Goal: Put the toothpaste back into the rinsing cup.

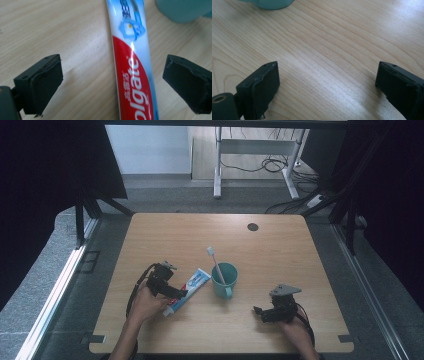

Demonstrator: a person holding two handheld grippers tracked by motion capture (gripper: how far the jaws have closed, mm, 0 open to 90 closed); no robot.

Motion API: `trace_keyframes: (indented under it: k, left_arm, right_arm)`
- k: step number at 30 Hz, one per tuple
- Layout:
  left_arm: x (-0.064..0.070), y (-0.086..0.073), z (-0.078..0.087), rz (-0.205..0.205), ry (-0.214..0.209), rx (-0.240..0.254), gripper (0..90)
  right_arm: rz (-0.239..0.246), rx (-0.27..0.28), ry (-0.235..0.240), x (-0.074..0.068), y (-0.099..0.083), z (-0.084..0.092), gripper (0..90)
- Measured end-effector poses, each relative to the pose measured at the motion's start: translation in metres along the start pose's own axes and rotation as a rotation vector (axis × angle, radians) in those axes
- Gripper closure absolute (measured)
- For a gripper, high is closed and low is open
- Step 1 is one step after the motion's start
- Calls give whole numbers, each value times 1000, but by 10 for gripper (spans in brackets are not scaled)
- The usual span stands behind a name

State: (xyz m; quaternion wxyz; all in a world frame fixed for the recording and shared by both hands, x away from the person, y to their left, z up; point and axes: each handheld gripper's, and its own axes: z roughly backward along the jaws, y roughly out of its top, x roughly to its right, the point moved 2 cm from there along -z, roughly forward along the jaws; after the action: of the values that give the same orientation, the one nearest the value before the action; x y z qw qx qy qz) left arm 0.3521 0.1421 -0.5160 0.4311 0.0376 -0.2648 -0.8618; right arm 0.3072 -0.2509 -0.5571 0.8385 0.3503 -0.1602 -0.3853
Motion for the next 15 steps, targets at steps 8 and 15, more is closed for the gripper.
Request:
trace_keyframes:
  k: [8,15]
  left_arm:
    - [4,-1,0,-25,22,-96,63]
    - [12,7,-6,-43,7,-182,149]
  right_arm:
    - [0,0,0,0,0,0,51]
    - [0,0,0,0,0,0,51]
